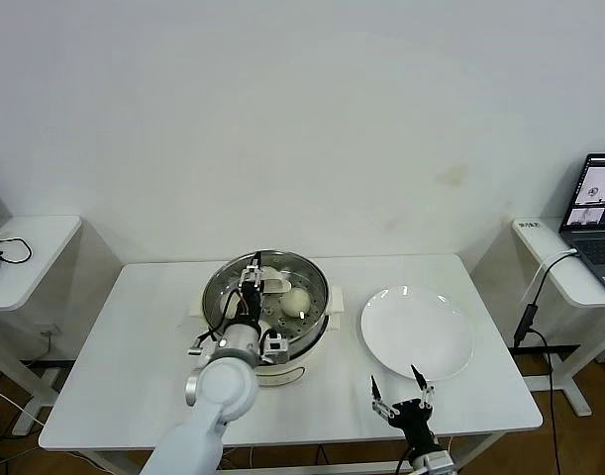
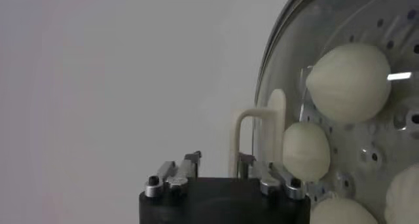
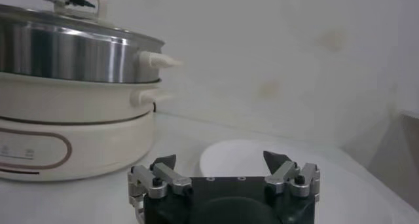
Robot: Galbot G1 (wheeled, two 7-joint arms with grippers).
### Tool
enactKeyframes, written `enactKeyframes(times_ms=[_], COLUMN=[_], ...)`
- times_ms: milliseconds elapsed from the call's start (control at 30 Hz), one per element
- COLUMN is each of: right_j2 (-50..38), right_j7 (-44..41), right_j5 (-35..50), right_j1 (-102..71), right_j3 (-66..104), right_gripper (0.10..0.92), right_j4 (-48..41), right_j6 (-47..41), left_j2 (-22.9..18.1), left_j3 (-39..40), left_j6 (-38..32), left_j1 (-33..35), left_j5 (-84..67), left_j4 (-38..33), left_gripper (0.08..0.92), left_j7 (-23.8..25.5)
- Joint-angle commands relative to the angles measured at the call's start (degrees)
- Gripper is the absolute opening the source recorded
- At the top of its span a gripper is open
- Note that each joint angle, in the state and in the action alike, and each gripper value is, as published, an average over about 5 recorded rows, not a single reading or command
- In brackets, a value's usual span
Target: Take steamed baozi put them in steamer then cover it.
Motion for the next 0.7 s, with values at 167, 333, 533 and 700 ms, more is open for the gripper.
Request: enactKeyframes(times_ms=[167, 333, 533, 700], right_j2=[-0.6, -1.3, -2.8, -3.7], right_j7=[0.0, 0.0, -0.3, -0.3], right_j5=[0.2, 0.6, 2.5, 2.6], right_j1=[-0.9, -1.6, -2.5, -2.9], right_j3=[0.2, 0.0, -0.3, -1.0], right_gripper=[0.823, 0.823, 0.823, 0.823], right_j4=[0.7, 1.3, 2.5, 3.6], right_j6=[0.1, 0.3, 0.2, 0.1], left_j2=[4.7, 5.4, 6.1, 7.3], left_j3=[-2.0, -5.4, -15.6, -24.4], left_j6=[-2.3, -5.2, -19.3, -25.2], left_j1=[11.8, 20.9, 32.6, 38.8], left_j5=[-4.1, -11.7, -51.3, -81.3], left_j4=[-15.3, -23.5, -25.3, -22.7], left_gripper=[0.758, 0.818, 0.823, 0.823], left_j7=[-2.8, -7.2, -25.9, -34.0])
